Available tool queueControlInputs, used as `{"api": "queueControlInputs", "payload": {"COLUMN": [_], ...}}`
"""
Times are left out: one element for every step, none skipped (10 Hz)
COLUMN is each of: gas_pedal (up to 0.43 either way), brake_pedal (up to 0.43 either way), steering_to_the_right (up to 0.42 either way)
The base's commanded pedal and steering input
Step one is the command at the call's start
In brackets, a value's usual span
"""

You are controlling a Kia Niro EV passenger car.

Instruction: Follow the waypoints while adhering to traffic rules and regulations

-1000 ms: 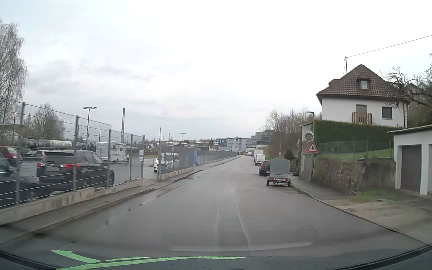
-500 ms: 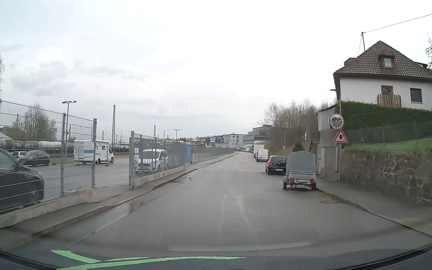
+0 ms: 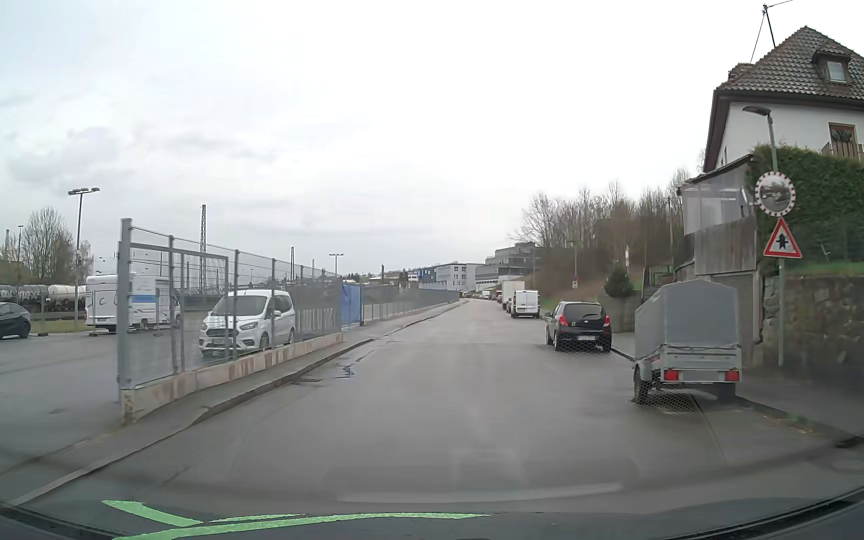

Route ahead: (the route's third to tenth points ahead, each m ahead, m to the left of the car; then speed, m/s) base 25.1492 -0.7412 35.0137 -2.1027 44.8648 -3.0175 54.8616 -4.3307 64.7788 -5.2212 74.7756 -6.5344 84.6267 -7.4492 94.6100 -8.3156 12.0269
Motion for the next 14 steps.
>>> {"api": "queueControlInputs", "payload": {"gas_pedal": [0.079,0.079,0.079,0.079,0.079,0.079,0.079,0.079,0.079,0.079,0.079,0.079,0.079,0.079], "brake_pedal": [0.0,0.0,0.0,0.0,0.0,0.0,0.0,0.0,0.0,0.0,0.0,0.0,0.0,0.0], "steering_to_the_right": [0.018,0.018,0.018,0.018,0.017,0.017,0.017,0.017,0.016,0.015,0.015,0.015,0.015,0.015]}}
